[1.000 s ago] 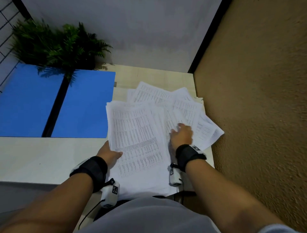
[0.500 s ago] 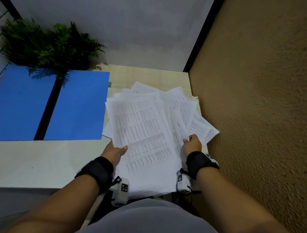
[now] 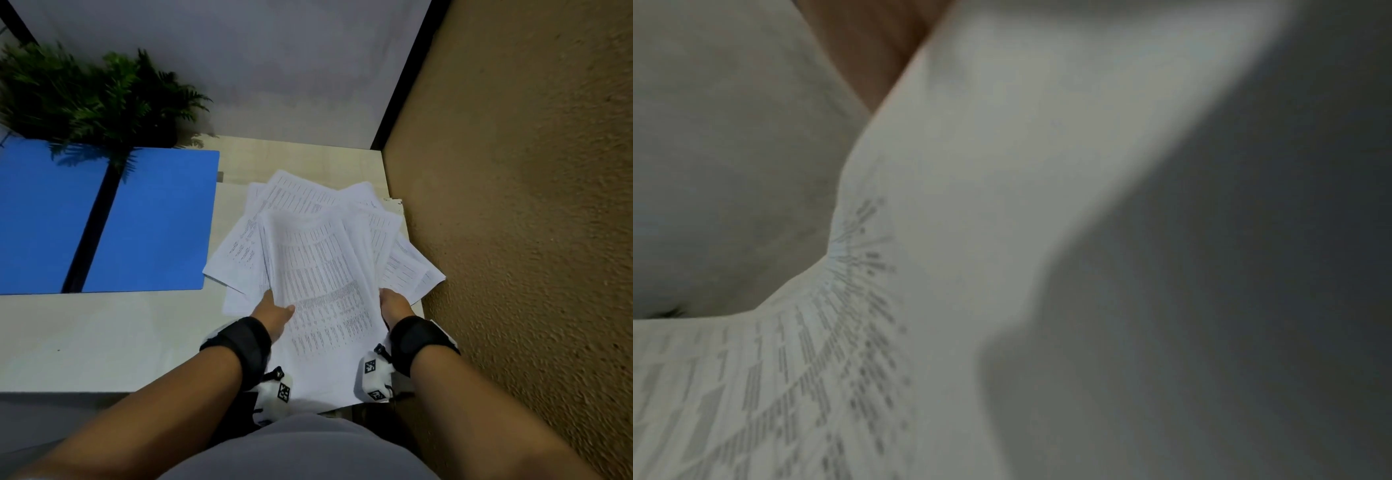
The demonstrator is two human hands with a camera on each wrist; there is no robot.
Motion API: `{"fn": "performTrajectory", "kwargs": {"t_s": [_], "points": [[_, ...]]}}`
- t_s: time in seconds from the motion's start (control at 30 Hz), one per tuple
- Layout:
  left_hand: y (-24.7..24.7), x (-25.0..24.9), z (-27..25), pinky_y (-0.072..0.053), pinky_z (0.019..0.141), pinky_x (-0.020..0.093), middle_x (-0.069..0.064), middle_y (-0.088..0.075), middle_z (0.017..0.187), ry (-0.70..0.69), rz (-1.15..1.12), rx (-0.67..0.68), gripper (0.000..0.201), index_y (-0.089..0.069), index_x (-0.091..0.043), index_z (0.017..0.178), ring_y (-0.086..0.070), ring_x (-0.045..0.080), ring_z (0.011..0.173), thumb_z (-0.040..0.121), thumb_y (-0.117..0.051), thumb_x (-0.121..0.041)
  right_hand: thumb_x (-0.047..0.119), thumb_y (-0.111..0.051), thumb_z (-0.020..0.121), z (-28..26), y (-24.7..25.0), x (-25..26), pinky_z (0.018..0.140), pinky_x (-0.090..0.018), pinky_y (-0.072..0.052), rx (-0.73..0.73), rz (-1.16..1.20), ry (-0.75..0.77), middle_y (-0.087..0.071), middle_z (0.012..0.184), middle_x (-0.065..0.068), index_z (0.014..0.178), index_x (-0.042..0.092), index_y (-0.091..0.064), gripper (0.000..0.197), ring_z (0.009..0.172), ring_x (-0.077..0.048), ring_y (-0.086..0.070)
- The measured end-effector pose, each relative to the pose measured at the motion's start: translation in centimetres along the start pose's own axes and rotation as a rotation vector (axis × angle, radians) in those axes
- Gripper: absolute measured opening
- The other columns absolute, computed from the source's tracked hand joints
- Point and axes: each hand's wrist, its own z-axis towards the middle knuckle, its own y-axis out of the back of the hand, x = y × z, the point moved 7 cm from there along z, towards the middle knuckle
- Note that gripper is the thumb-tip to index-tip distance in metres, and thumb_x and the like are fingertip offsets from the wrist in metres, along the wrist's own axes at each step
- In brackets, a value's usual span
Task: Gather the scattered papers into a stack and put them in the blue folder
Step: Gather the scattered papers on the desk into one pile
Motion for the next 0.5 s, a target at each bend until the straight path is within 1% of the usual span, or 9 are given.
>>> {"fn": "performTrajectory", "kwargs": {"t_s": [0.03,0.1,0.13,0.2,0.27,0.33,0.4,0.47,0.5], "points": [[-0.3,0.0,-0.3,-0.031,0.115,0.039,0.019,-0.035,0.158,0.006,0.029,0.010,0.063,-0.021,-0.006,0.155,-0.037,0.036,0.144,0.101,-0.053,-0.013,0.047,-0.045,0.096,0.0,-0.3,-0.4,0.110,-0.038,-0.038,0.045,0.112,-0.018,-0.052,0.140,-0.006,0.140,0.014,-0.048,0.055,0.125,-0.029,-0.052],[-0.8,-0.6,-0.8,-0.031,0.112,0.031,0.017,-0.037,0.157,-0.017,0.071,0.010,0.057,-0.025,-0.002,0.153,-0.036,0.032,0.144,0.102,-0.049,-0.011,0.071,-0.056,0.078,-0.2,-0.9,-0.6,0.110,-0.041,-0.038,0.138,0.296,-0.034,-0.056,0.137,0.004,0.137,0.030,-0.049,0.072,0.122,-0.022,-0.054],[-0.9,-0.7,-0.9,-0.031,0.110,0.029,0.016,-0.038,0.156,-0.036,0.099,0.010,0.056,-0.026,-0.002,0.152,-0.038,0.031,0.143,0.102,-0.049,-0.011,0.067,-0.064,0.075,-1.0,-1.2,-0.1,0.108,-0.042,-0.040,0.199,0.252,0.007,-0.061,0.130,0.002,0.131,0.028,-0.053,0.069,0.118,-0.021,-0.057],[-1.0,-0.7,-0.7,-0.035,0.107,0.028,0.016,-0.044,0.152,-0.035,0.141,0.022,0.055,-0.032,-0.002,0.150,-0.043,0.031,0.139,0.101,-0.053,-0.012,0.028,-0.079,0.078,-1.2,-1.4,0.3,0.106,-0.046,-0.043,0.263,0.148,0.085,-0.065,0.125,-0.010,0.128,0.013,-0.058,0.057,0.115,-0.027,-0.062],[-0.9,-0.5,-0.9,-0.039,0.105,0.029,0.014,-0.053,0.145,-0.059,0.144,0.049,0.052,-0.044,-0.002,0.143,-0.051,0.031,0.133,0.095,-0.062,-0.013,-0.005,-0.073,0.077,-1.0,-0.7,0.4,0.105,-0.050,-0.044,0.281,0.137,0.104,-0.064,0.126,-0.018,0.127,0.004,-0.057,0.054,0.115,-0.034,-0.061],[-0.4,-0.2,-0.9,-0.043,0.109,0.038,0.014,-0.059,0.138,-0.110,-0.007,0.065,0.060,-0.056,-0.010,0.131,-0.056,0.032,0.128,0.077,-0.081,-0.016,-0.006,-0.072,0.078,-0.9,0.8,0.8,0.104,-0.049,-0.044,0.271,0.141,0.125,-0.066,0.123,-0.015,0.130,0.005,-0.055,0.056,0.116,-0.033,-0.061],[1.4,-0.6,-0.8,-0.048,0.105,0.046,0.011,-0.056,0.132,-0.242,-0.074,-0.049,0.079,-0.055,-0.016,0.123,-0.055,0.032,0.126,0.054,-0.093,-0.019,0.004,-0.076,0.075,-1.0,2.2,1.2,0.107,-0.048,-0.040,0.313,0.154,0.165,-0.067,0.123,-0.010,0.131,0.009,-0.056,0.060,0.119,-0.029,-0.059],[2.8,-1.9,-1.5,-0.045,0.107,0.042,0.004,-0.043,0.139,-0.299,-0.067,-0.151,0.105,-0.040,-0.016,0.140,-0.045,0.022,0.129,0.051,-0.097,-0.020,0.011,-0.080,0.070,-1.8,2.8,2.1,0.110,-0.048,-0.038,0.368,0.161,0.193,-0.067,0.124,-0.007,0.132,0.014,-0.056,0.066,0.121,-0.026,-0.058],[3.1,-2.7,-1.9,-0.045,0.107,0.041,0.002,-0.040,0.145,-0.322,-0.101,-0.138,0.116,-0.030,-0.018,0.148,-0.043,0.020,0.132,0.053,-0.097,-0.018,0.010,-0.080,0.068,-2.1,2.9,2.5,0.109,-0.047,-0.038,0.392,0.187,0.200,-0.068,0.124,-0.007,0.131,0.014,-0.056,0.068,0.121,-0.026,-0.058]]}}
